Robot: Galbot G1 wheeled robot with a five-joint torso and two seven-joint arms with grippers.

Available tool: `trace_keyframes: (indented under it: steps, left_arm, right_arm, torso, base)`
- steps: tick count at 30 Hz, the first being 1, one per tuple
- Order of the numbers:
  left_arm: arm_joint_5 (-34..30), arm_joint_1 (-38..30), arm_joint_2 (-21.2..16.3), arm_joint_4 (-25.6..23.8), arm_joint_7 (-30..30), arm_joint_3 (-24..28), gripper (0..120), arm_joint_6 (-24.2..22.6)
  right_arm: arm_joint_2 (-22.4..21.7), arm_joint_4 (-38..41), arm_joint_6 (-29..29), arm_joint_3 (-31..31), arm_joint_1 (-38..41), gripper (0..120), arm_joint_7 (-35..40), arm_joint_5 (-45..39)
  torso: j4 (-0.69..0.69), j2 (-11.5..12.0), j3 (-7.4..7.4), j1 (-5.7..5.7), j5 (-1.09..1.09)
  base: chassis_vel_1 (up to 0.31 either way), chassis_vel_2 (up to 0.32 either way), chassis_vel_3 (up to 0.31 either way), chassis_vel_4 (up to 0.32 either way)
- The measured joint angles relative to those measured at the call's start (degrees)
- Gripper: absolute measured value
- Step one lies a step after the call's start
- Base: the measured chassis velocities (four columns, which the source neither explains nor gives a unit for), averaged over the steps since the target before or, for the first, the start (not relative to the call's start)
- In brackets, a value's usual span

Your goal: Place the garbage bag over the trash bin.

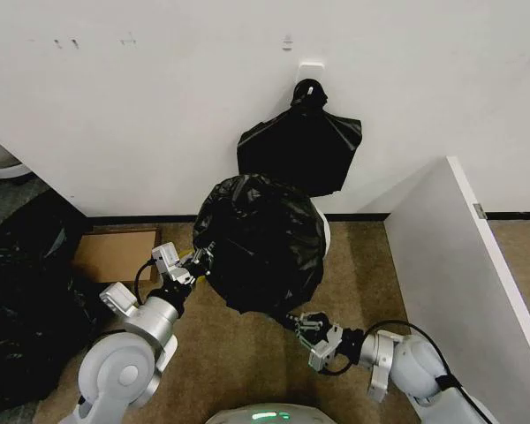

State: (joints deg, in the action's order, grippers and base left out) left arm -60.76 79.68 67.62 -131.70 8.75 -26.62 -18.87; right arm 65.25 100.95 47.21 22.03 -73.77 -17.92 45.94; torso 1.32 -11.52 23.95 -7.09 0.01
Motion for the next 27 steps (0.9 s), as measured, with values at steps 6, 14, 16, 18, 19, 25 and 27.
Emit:
trace_keyframes:
  steps: [6,14,16,18,19,25,27]
  left_arm:
    - [1.54,0.54,-1.21,-0.41,0.33,0.17,1,-0.77]
    - [4.45,0.36,-1.29,0.51,0.09,0.76,1,-0.21]
    - [4.82,0.32,-1.21,0.67,-0.05,0.85,1,0.01]
    - [6.75,0.23,-0.81,1.54,-0.75,1.36,1,1.29]
    - [7.85,0.23,-0.64,2.03,-1.08,1.61,1,2.10]
    - [14.65,0.91,-0.25,4.74,-2.17,2.43,1,7.44]
    - [19.53,1.35,0.09,6.43,-2.02,2.89,1,10.90]
  right_arm:
    - [0.72,-3.85,-0.04,1.89,1.68,0,1.95,2.24]
    - [-0.19,-5.73,-0.40,1.81,0.80,12,4.18,-4.81]
    - [-0.34,-5.69,-0.50,1.60,0.54,14,4.05,-5.95]
    - [-1.17,-5.12,-0.76,1.57,-0.48,25,1.63,-10.57]
    - [-1.55,-4.90,-0.84,2.07,-0.69,28,0.92,-11.43]
    - [-4.49,-1.84,-6.93,4.74,-2.51,48,1.36,-18.18]
    - [-5.95,2.84,-14.73,4.50,-4.22,59,8.67,-21.62]
  torso:
    - [-0.01,0.00,0.00,0.00,0.01]
    - [0.00,0.00,0.00,0.00,0.00]
    - [0.00,0.00,0.00,0.00,0.01]
    - [0.01,0.00,0.00,0.00,0.00]
    - [0.01,0.00,0.00,0.00,0.00]
    - [0.00,0.00,0.00,0.00,0.00]
    - [0.01,0.00,0.00,0.00,-0.01]
  base:
    - [0.000,0.000,0.000,0.000]
    - [0.000,0.000,0.000,0.000]
    - [0.000,0.000,0.000,0.000]
    - [0.000,0.000,0.000,0.000]
    - [0.000,0.000,0.000,0.000]
    - [0.000,0.000,0.000,0.000]
    - [0.000,0.000,0.000,0.000]
